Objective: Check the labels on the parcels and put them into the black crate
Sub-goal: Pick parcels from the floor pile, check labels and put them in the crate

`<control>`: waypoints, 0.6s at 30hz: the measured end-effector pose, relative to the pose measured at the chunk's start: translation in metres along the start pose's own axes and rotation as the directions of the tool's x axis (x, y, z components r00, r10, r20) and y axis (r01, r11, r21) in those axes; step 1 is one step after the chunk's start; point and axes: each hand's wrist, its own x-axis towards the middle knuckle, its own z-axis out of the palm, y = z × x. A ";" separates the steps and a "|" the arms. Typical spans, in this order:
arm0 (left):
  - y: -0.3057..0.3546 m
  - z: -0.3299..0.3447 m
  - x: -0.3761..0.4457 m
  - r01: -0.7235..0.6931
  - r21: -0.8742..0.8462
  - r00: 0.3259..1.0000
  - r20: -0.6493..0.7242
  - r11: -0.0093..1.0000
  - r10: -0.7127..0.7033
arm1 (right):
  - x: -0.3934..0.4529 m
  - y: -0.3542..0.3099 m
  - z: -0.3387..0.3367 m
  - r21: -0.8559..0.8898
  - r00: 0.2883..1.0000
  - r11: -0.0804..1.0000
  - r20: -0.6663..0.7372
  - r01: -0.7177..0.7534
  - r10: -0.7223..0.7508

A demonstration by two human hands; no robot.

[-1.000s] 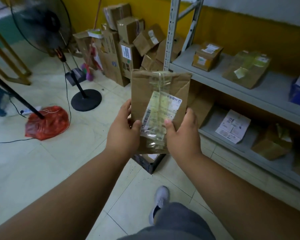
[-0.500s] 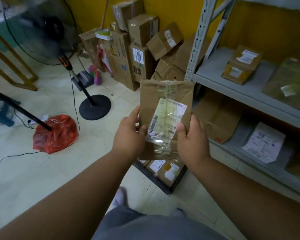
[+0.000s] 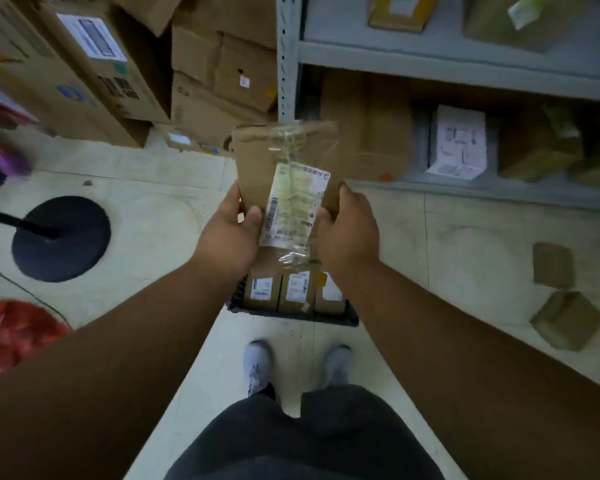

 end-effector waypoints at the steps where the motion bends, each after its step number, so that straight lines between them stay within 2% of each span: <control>1: -0.014 0.007 0.013 0.029 -0.026 0.999 0.017 0.999 -0.028 | 0.004 0.008 0.012 0.009 1.000 1.000 0.014 -0.025 0.024; 4: -0.063 0.033 0.056 0.106 -0.060 0.992 0.075 0.993 -0.101 | 0.019 0.041 0.058 0.074 0.997 0.995 0.043 -0.064 0.061; 9: -0.165 0.080 0.129 0.165 0.048 0.981 0.094 0.985 -0.169 | 0.040 0.113 0.180 0.174 0.987 0.972 0.066 -0.155 0.146; 12: -0.228 0.115 0.169 0.213 0.127 0.969 0.102 0.969 -0.227 | 0.047 0.165 0.256 0.155 0.982 0.970 0.022 -0.186 0.185; 15: -0.295 0.142 0.199 0.199 0.196 0.966 0.126 0.960 -0.225 | 0.044 0.214 0.318 0.102 0.971 0.966 0.053 -0.239 0.234; 18: -0.357 0.169 0.216 0.235 0.178 0.934 0.230 0.956 -0.273 | 0.042 0.268 0.362 0.020 0.965 0.968 0.083 -0.251 0.249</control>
